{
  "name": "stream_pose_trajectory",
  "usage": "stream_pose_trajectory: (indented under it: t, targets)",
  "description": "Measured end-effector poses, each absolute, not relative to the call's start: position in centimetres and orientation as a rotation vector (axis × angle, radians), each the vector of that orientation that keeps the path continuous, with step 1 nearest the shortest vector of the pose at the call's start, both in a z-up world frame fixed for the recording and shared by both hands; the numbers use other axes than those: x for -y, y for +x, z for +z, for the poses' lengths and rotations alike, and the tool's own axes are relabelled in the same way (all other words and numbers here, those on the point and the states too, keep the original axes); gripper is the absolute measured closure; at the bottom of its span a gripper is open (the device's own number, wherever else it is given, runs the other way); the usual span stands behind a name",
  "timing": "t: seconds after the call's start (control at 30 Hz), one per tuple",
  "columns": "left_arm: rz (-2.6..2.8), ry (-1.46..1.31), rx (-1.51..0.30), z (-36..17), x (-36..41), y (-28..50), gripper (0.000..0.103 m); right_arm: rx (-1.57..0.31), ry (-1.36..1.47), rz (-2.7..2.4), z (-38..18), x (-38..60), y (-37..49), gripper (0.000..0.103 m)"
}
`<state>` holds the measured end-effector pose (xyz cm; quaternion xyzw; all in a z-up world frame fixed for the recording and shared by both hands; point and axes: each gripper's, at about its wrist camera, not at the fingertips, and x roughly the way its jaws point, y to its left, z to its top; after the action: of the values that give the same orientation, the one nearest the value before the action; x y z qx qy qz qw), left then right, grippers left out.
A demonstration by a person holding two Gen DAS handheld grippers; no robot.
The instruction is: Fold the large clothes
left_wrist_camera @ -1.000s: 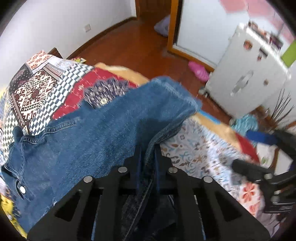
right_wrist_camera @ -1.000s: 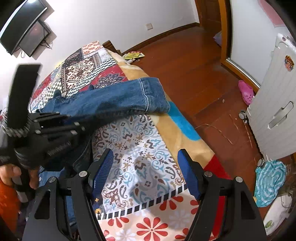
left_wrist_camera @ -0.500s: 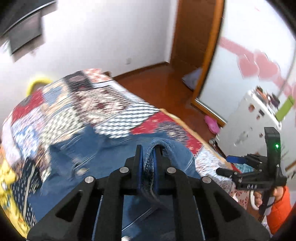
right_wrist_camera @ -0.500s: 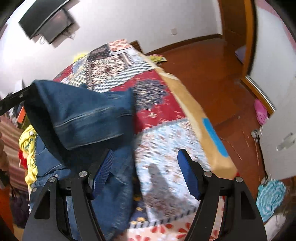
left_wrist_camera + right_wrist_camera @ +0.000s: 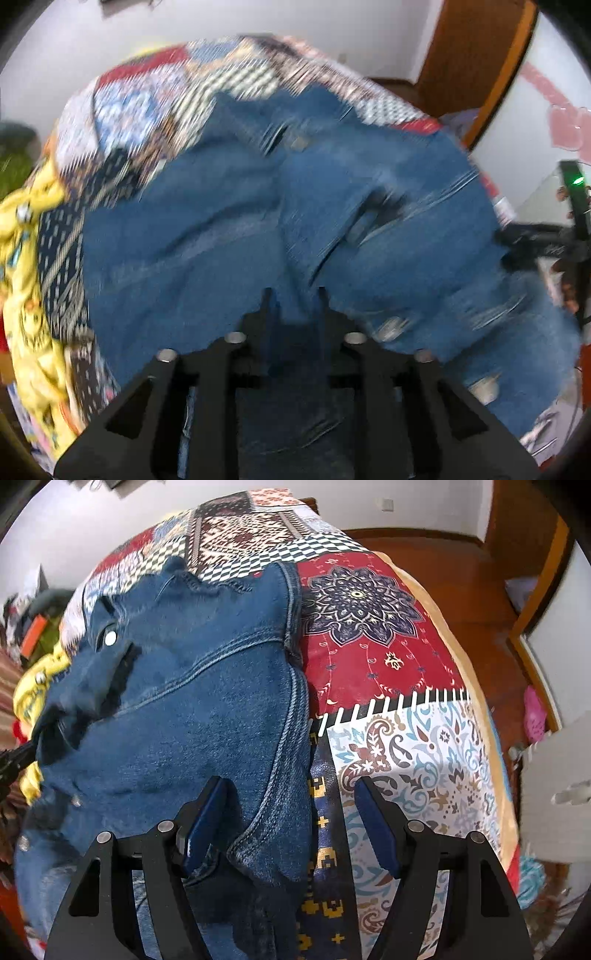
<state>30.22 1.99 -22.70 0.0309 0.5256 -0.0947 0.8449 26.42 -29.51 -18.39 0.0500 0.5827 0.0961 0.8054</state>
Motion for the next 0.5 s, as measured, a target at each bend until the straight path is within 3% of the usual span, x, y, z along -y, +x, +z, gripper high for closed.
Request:
stream_pose_trajectory:
  t: [0.03, 0.23, 0.33, 0.5]
  targets:
    - [-0.181, 0.072, -1.121, -23.4, -2.4, 29.9, 0.067, -1.248, 0.083, 0.202, -18.3, 29.2, 26.4, 0.035]
    - [-0.135, 0.058, -1.155, -23.7, -3.7, 28.5, 0.065, -1.263, 0.064, 0.195, -18.1, 29.2, 26.6, 0.035]
    - [-0.14, 0.053, -1.088, -21.2, -3.6, 28.3, 0.049, -1.261, 0.088, 0.191, -17.6, 29.5, 26.3, 0.035]
    - [-0.175, 0.145, -0.968, -17.3, -0.9, 29.3, 0.038, -1.223, 0.123, 0.187, -16.3, 30.3, 26.2, 0.035]
